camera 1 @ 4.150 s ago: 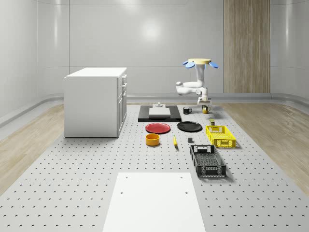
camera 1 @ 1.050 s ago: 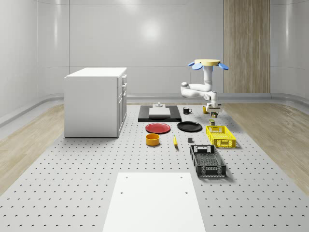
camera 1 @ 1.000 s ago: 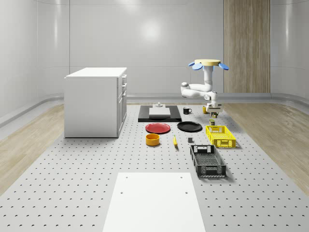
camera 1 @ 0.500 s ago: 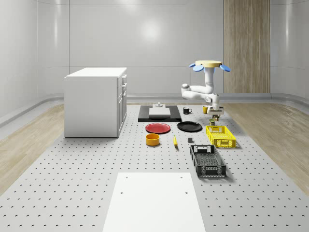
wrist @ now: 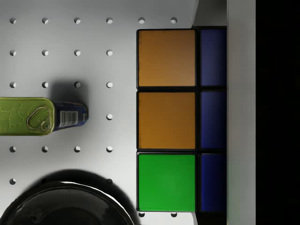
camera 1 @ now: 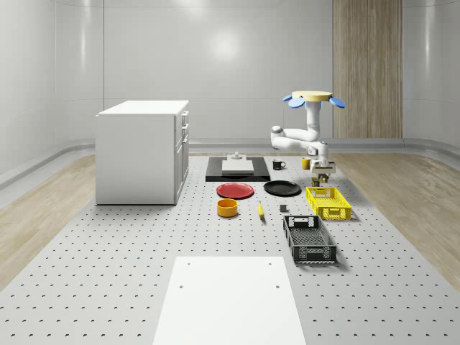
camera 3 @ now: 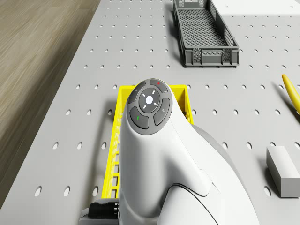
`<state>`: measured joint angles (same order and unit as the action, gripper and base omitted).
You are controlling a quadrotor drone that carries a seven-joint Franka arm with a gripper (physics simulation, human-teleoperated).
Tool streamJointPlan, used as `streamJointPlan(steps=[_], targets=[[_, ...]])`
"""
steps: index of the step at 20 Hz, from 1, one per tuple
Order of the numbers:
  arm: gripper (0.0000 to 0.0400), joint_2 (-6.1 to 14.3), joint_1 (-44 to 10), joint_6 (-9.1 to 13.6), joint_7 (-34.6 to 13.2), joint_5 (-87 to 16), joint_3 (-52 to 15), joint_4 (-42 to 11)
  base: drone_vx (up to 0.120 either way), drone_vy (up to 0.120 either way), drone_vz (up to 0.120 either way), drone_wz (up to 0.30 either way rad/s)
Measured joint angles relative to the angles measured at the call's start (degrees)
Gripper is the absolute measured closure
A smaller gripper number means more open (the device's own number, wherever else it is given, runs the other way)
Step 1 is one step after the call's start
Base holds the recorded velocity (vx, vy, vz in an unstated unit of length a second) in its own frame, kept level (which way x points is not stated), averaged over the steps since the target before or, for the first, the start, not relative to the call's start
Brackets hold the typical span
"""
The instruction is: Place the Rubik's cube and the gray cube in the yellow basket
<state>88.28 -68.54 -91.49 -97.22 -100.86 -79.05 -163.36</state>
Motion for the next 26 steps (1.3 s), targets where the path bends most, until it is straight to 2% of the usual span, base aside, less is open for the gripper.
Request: streamJointPlan(steps=[5, 8, 18, 26], targets=[[0.0075, 0.24, -0.05, -0.23, -0.04, 0.10, -0.03, 0.01, 0.120, -0.088, 0.000, 0.000], [0.0075, 0.38, -0.08, -0.35, -0.06, 0.15, -0.05, 0.01, 0.120, 0.000, 0.000, 0.000], [0.0075, 0.78, -0.17, -0.75, -0.12, 0.24, -0.02, 0.04, 0.000, 0.000, -0.112, 0.000], [0.0075, 1.11, -0.93, -2.81, -0.18, -4.58, 5.17, 1.12, 0.000, 0.000, 0.000, 0.000]])
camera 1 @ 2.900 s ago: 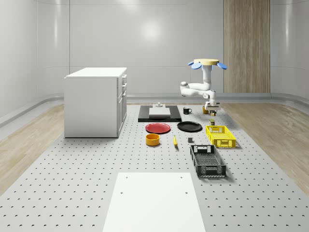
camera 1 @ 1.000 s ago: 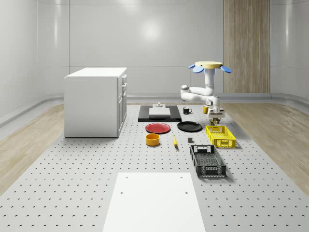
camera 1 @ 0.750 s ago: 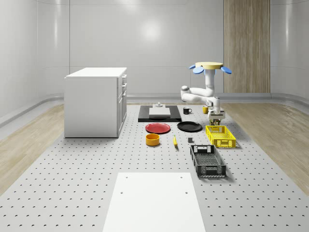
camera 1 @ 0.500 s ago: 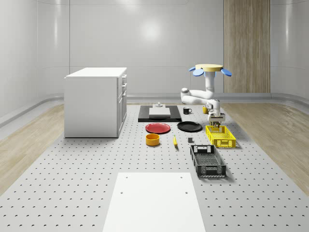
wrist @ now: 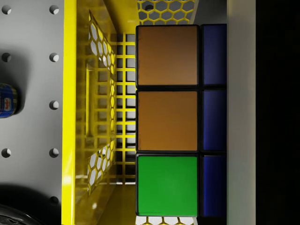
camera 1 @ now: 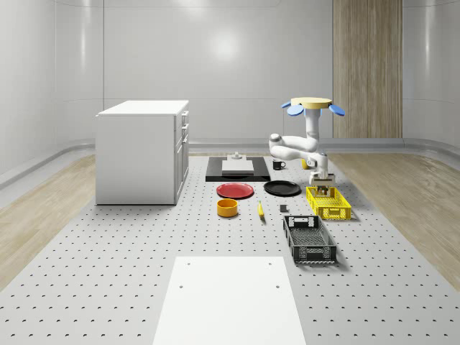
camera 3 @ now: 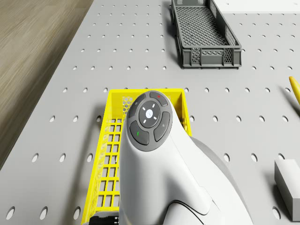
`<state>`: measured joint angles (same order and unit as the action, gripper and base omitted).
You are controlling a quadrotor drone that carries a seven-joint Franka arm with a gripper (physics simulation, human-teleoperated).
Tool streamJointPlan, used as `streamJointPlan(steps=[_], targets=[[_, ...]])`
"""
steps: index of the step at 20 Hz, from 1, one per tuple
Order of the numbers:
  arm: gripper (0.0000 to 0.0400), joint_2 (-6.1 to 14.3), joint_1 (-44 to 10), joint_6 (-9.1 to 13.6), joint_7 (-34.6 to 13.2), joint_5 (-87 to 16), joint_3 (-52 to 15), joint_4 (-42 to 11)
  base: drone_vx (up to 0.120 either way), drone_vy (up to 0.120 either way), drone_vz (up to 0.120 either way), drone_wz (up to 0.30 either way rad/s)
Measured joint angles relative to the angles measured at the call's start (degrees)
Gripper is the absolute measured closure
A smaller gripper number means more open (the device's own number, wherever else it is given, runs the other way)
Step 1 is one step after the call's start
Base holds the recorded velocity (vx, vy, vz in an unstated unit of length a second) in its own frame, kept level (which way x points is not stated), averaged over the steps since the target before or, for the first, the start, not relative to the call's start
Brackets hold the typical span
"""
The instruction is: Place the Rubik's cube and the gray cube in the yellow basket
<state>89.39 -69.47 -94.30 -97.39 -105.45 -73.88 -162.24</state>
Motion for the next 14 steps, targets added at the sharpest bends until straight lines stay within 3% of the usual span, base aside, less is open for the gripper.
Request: streamJointPlan(steps=[11, 14], targets=[[0.0075, -0.52, -1.46, -2.50, -0.03, -6.94, 7.31, 2.34, 0.000, 0.000, 0.000, 0.000], [0.0035, -0.77, -1.54, -2.56, 0.02, -7.62, 7.97, 2.59, 0.000, 0.000, 0.000, 0.000]])
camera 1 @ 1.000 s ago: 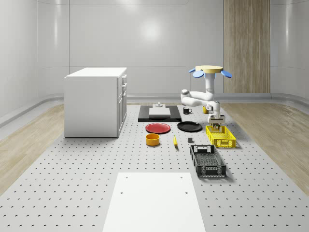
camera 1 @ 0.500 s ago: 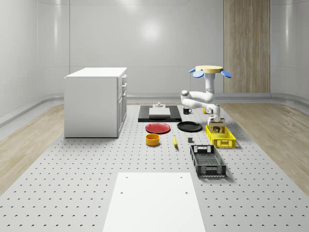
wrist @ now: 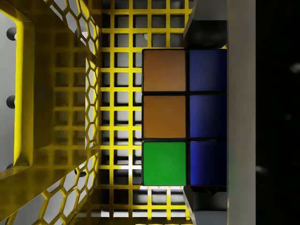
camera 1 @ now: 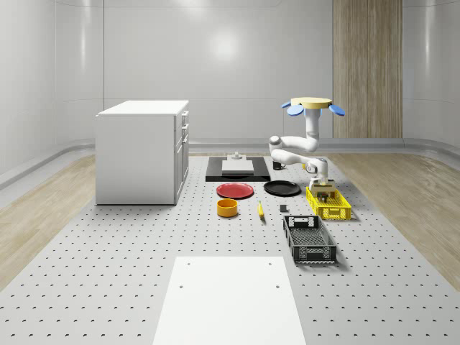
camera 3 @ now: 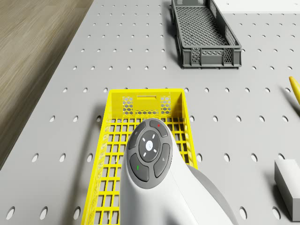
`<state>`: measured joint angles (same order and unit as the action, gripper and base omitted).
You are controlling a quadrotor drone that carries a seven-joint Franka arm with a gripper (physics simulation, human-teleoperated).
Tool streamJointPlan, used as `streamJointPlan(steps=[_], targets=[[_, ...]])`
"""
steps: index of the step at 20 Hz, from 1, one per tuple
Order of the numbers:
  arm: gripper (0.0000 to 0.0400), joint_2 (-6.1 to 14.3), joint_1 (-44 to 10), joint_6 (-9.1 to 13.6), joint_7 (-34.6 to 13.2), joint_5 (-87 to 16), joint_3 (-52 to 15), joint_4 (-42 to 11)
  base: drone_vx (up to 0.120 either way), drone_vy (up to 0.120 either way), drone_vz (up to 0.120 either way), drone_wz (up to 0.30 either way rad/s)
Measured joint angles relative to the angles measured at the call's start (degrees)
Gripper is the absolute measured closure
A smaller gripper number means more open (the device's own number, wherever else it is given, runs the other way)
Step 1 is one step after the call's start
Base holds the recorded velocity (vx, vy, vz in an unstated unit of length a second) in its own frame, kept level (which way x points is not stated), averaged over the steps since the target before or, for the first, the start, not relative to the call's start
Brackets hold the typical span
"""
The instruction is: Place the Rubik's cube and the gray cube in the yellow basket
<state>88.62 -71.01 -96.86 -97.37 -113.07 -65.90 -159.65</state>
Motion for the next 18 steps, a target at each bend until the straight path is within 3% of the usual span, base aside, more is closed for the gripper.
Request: streamJointPlan(steps=[5, 12, 18], targets=[[0.0010, -0.23, 0.67, 1.18, 0.14, 1.79, -2.04, -0.84, 0.000, 0.000, 0.000, 0.000], [0.0002, -0.38, 1.66, 3.12, 0.23, 5.82, -6.42, -2.28, 0.000, 0.000, 0.120, 0.000], [0.0000, -0.40, 1.88, 3.65, 0.23, 7.09, -7.79, -2.64, 0.000, -0.120, 0.120, 0.000]])
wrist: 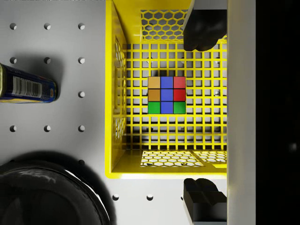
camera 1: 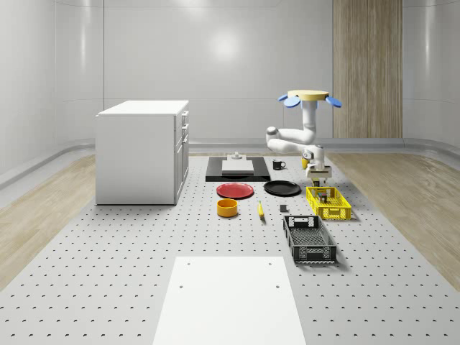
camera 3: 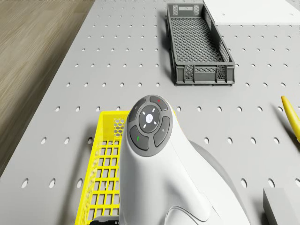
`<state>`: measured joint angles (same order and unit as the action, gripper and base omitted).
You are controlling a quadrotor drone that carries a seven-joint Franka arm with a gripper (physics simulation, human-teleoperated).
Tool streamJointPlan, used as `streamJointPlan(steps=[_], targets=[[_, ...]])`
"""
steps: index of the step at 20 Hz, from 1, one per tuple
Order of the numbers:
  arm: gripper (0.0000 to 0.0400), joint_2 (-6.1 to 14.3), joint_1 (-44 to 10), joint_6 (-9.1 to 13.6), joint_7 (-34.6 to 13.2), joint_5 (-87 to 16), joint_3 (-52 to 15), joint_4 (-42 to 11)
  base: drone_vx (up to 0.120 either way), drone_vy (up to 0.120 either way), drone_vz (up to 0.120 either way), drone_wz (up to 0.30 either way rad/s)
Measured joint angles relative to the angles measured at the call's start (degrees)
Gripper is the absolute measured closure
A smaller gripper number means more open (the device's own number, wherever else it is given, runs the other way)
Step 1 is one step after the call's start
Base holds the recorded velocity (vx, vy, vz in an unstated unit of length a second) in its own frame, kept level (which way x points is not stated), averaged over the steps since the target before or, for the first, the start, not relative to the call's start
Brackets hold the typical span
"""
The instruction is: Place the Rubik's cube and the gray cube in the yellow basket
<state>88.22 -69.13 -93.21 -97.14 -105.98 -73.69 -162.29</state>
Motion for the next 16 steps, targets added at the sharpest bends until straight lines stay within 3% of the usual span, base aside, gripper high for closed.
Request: streamJointPlan(steps=[7, 16], targets=[[0.0000, 0.04, 0.04, 0.11, -0.01, 0.40, -0.41, -0.10, 0.000, -0.120, 0.017, 0.000], [0.0000, 0.11, 0.03, 0.07, -0.03, 0.51, -0.50, -0.11, 0.116, -0.120, 0.000, 0.000]])
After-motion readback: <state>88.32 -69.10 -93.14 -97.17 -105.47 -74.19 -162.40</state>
